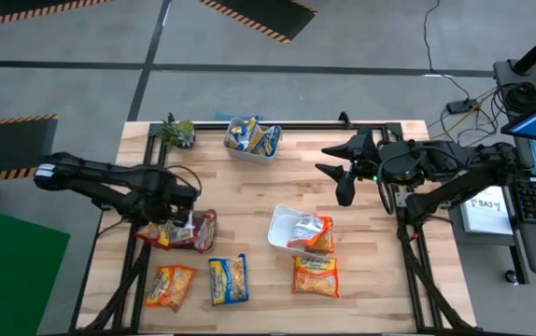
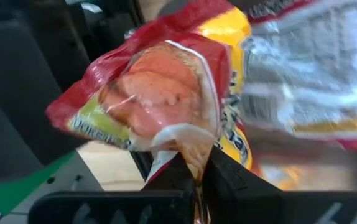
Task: Sort Maruchan noodles
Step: Put the red noodle pack into the black bin
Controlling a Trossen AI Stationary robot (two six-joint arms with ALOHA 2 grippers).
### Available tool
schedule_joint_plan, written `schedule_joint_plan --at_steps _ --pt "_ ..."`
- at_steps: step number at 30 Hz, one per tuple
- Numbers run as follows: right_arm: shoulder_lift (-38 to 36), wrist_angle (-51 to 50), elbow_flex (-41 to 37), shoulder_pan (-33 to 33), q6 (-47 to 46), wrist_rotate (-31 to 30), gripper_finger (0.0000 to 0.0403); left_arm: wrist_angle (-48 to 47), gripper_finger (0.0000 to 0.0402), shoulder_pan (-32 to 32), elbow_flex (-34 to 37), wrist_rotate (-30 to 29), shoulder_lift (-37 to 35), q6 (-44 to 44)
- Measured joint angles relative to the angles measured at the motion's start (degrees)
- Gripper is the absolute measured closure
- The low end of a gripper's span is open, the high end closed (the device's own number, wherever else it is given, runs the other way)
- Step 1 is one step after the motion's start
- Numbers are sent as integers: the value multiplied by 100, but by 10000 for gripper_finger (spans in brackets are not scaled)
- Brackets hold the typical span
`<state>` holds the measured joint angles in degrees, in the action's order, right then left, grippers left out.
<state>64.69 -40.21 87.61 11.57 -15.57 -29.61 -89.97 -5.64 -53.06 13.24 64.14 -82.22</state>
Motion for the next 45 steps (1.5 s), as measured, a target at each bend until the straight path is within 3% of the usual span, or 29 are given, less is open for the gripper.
schedule_joint_plan --at_steps 12,26,31,39,45 --pt "7 1 0 0 -15 0 211 164 401 1 -318 -650 1171 67" --pt "178 4 0 0 -28 -2 211 598 395 1 -317 -667 2287 475" --pt "264 1 0 0 -26 0 211 638 357 1 -317 -629 2279 547" --pt "296 3 0 0 -14 -2 211 614 258 0 -340 -305 1889 547" --pt "282 22 0 -74 -26 -2 211 520 211 -18 -930 -502 1522 647"
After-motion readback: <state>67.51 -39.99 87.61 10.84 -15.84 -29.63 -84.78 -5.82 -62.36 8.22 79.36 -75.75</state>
